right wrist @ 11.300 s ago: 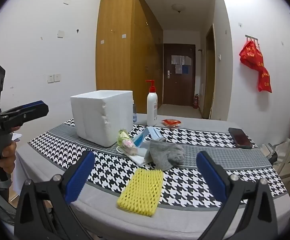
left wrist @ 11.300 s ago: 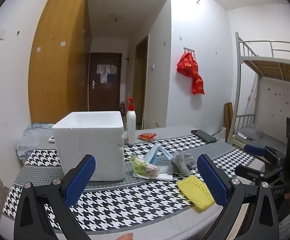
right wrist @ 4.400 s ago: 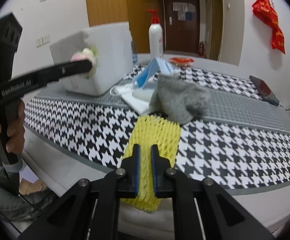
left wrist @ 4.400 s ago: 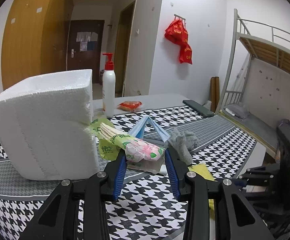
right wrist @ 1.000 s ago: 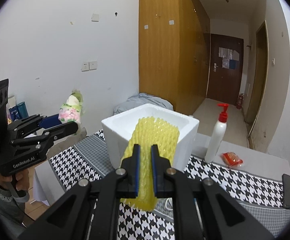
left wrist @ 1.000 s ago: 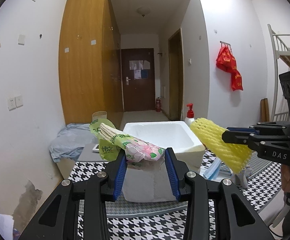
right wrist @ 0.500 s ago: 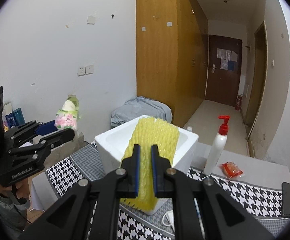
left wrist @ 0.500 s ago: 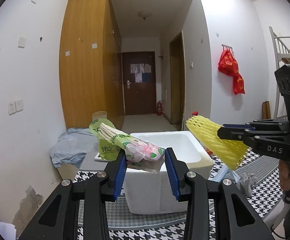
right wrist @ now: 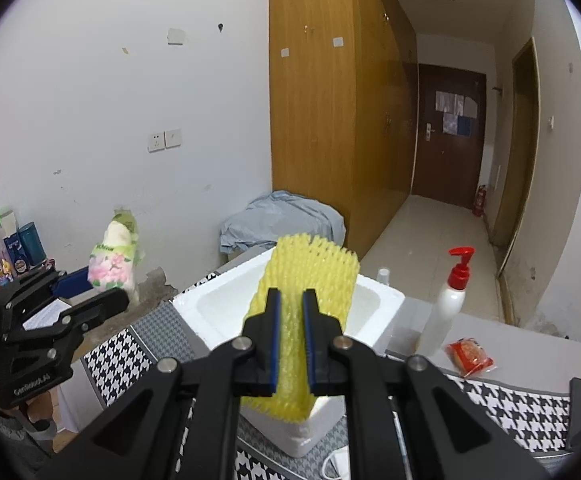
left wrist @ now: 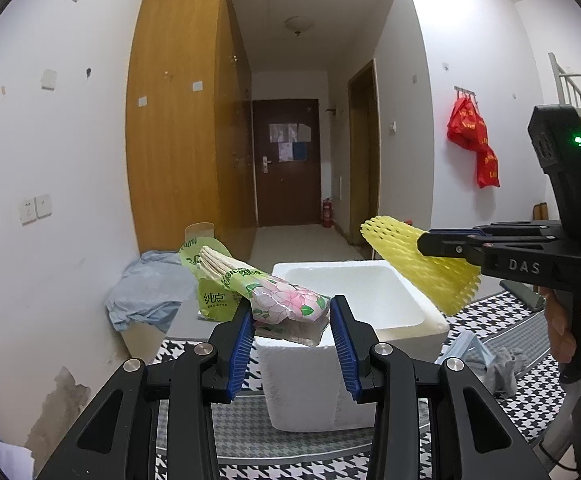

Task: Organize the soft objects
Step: 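Open the right tool over the white foam box, dropping the yellow net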

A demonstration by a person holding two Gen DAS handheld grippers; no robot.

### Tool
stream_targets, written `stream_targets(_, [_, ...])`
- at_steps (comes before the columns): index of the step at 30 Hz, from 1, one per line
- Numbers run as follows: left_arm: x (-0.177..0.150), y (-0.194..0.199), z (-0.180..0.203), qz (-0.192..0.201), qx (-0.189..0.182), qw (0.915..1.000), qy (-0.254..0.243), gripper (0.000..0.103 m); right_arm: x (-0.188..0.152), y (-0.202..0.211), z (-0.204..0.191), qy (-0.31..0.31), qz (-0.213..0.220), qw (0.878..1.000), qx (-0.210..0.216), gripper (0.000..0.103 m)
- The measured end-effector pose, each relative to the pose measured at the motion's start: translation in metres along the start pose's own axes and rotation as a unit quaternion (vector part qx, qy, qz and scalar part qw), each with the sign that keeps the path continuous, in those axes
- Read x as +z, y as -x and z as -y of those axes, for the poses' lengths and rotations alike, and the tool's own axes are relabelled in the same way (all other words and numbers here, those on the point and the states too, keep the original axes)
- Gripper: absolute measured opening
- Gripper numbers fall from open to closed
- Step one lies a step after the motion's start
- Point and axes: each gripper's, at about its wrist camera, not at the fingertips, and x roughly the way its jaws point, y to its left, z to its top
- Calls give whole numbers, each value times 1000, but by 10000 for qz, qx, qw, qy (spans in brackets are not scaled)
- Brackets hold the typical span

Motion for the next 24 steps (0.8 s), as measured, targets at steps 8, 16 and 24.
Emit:
stream_targets(8, [-3, 0, -7, -43, 117, 9999, 59, 40, 6, -22, 2, -6, -155, 9999, 45, 13])
stream_targets(16, [-5, 1, -10, -74, 182, 9997, 129, 40, 4, -42, 5, -115, -322, 9994, 106, 18])
stream_targets(24, [-7, -2, -13, -138, 208, 9995, 215, 40, 2, -43, 5, -143, -327, 9992, 189, 83])
